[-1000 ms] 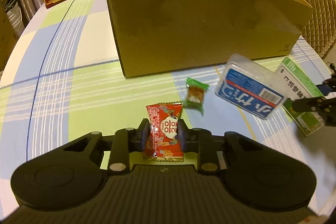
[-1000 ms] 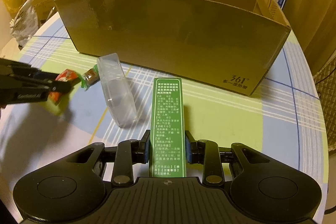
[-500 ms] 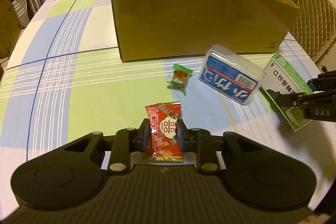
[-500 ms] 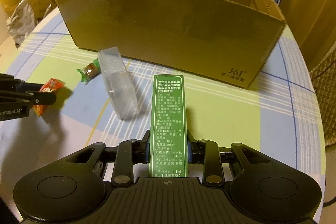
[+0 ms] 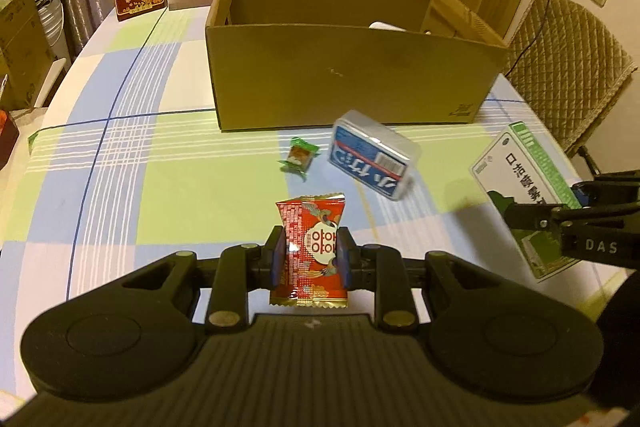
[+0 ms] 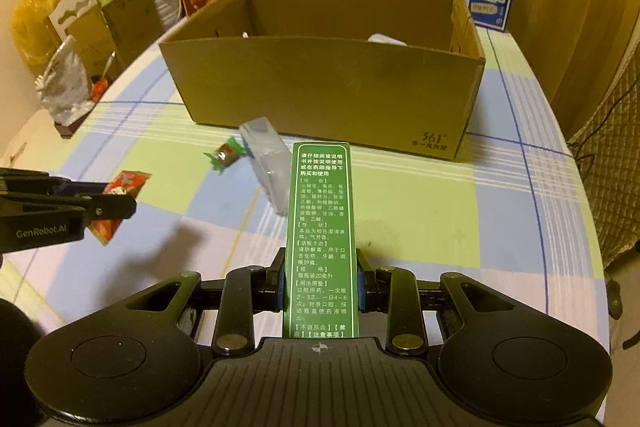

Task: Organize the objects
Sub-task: 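Lift the medicine box and red candy and carry both toward the cardboard box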

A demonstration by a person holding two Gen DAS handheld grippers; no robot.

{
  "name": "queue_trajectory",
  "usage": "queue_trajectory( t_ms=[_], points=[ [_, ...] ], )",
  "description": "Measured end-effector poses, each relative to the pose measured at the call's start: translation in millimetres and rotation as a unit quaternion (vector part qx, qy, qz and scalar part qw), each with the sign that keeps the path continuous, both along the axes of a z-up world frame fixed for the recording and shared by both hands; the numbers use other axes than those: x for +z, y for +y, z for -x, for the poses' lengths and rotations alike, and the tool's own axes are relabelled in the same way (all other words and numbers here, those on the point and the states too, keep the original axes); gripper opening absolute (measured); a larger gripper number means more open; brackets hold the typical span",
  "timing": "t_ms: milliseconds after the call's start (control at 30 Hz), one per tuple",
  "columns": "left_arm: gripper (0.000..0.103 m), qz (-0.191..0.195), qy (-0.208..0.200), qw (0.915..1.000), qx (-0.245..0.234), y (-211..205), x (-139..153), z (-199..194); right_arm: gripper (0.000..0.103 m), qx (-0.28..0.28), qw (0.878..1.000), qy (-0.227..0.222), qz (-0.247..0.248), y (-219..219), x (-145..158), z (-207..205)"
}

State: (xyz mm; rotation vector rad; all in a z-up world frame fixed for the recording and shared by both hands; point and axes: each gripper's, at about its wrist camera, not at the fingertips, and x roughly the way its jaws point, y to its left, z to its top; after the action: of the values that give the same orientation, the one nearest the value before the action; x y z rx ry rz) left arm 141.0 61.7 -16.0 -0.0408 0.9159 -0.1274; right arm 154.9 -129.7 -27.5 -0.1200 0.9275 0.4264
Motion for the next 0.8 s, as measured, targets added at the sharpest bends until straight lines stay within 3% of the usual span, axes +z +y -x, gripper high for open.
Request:
queue_trajectory(
  t_ms=[367,800],
  points=[
    [0.022,-0.004,-0.019,0.9998,-0.01,-20,28,33,0.028,-0.002,1.0,-0.02,-0.009,-6,21,30],
    [0.022,-0.003,-0.035,0.9993,-0.017,-28,46,45,0.028,-0.01,0.999,-0.034,-0.01,-18,35,40]
  ],
)
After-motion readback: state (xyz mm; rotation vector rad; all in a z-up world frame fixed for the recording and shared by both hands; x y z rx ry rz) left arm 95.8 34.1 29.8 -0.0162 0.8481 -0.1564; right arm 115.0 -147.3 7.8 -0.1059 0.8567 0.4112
